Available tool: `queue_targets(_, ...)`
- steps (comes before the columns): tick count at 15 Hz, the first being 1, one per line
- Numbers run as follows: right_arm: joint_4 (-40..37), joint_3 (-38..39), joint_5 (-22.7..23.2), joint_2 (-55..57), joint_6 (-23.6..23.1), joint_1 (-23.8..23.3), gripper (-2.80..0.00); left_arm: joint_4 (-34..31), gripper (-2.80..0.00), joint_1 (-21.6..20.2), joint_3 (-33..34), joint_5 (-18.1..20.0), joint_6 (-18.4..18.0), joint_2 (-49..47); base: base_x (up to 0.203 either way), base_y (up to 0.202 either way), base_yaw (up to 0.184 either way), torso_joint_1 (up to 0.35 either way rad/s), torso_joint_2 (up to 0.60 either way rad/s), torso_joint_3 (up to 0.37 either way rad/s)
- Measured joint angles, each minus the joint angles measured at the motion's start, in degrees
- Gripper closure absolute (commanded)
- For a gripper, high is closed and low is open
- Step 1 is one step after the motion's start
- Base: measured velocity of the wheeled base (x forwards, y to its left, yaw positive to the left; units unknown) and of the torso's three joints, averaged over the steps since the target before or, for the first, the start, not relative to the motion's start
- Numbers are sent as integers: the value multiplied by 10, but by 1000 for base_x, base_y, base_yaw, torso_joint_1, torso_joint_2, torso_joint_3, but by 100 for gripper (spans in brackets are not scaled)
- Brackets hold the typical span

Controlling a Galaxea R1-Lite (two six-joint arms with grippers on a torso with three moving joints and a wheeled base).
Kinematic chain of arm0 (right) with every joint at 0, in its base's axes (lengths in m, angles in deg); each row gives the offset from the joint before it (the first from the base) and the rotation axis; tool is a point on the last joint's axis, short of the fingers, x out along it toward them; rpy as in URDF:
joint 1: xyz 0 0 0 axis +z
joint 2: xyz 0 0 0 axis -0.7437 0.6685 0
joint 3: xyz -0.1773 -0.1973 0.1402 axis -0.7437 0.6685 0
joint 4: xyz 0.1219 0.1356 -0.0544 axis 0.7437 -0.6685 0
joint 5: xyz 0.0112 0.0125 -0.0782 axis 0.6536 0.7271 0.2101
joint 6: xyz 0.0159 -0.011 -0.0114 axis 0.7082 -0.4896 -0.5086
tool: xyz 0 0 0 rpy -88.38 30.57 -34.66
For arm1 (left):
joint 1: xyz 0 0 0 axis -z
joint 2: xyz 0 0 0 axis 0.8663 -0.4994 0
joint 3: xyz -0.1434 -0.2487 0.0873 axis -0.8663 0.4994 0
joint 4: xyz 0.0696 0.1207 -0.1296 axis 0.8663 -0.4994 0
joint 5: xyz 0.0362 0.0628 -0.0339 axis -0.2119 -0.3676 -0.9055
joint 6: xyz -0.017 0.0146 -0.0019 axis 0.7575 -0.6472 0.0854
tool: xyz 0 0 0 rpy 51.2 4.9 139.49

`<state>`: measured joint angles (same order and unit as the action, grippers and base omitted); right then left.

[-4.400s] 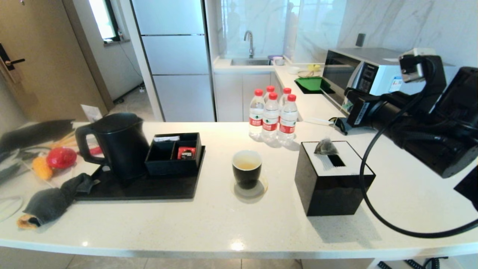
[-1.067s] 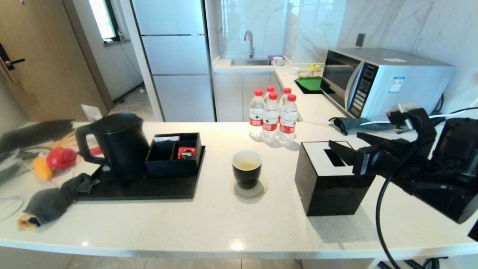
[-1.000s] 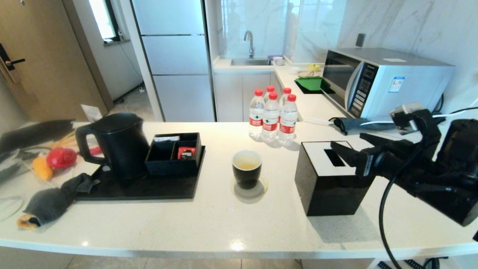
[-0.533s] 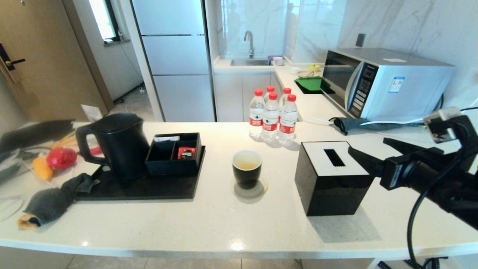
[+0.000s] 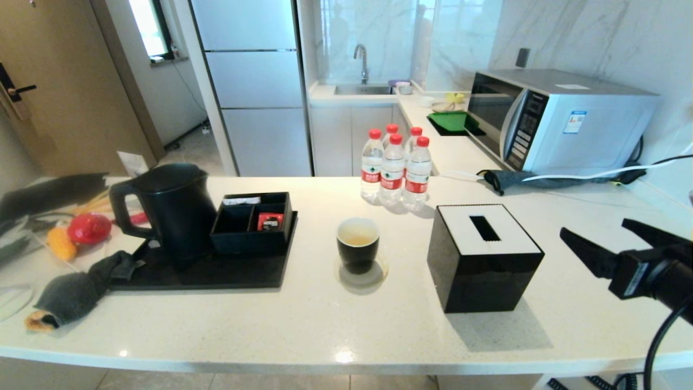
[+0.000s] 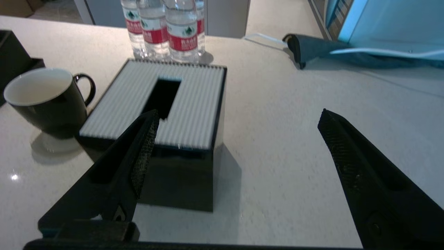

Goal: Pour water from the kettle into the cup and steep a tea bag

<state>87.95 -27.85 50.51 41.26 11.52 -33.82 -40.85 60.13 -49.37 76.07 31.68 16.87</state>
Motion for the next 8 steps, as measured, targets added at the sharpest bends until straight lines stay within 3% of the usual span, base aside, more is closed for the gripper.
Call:
queue_targets(5, -6, 78, -5, -80, 1, -5, 0, 0, 0, 0, 0, 0, 0, 0, 0, 0, 0, 0, 0, 0)
queue_targets(8, -5, 102, -42, -111, 0, -7, 0, 0, 0, 0, 0, 0, 0, 0, 0, 0, 0, 0, 0, 0)
